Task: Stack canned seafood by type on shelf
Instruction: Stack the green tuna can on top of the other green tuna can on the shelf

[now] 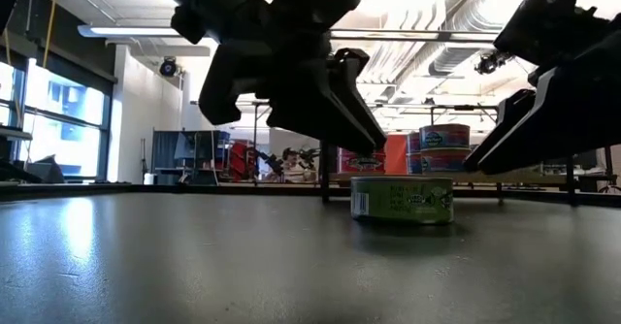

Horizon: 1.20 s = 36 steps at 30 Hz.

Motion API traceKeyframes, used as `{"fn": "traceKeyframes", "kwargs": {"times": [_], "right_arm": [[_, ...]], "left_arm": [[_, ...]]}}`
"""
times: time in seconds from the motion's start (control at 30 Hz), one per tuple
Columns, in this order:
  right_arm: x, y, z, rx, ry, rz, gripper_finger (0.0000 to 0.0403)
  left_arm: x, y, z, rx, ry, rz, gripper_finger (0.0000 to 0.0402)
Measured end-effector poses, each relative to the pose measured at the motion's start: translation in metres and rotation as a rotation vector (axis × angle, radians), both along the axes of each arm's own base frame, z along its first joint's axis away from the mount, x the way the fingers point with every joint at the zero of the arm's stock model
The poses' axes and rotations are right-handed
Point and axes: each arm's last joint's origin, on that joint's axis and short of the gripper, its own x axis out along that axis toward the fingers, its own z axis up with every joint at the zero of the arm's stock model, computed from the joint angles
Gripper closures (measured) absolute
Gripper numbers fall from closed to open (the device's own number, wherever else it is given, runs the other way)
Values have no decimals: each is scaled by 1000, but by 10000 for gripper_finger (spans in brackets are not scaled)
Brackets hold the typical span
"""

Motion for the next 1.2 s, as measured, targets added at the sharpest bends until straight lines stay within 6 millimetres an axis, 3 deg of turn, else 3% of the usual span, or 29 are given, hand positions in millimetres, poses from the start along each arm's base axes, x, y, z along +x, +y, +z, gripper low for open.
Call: {"fn": "traceKeyframes", "kwargs": {"times": [0.33, 0.47, 0.57, 0.87, 1.03, 1.2], "right_arm": [[3, 3, 4, -9, -40, 35, 103], [2, 6, 5, -44, -40, 78, 103], [2, 7, 5, -76, -31, 107, 103], [5, -2, 1, -303, 96, 311, 103], [5, -4, 3, -543, 109, 312, 103], [8, -11, 0, -602, 149, 313, 103]], "left_arm": [[7, -1, -26, 155, -19, -83, 327], [8, 1, -27, 193, -23, -43, 363], [8, 1, -27, 168, -20, -16, 394], [12, 1, -24, 77, -71, 190, 401], [14, -2, -20, -47, -90, 231, 401], [16, 0, -19, -139, -84, 222, 401]]}}
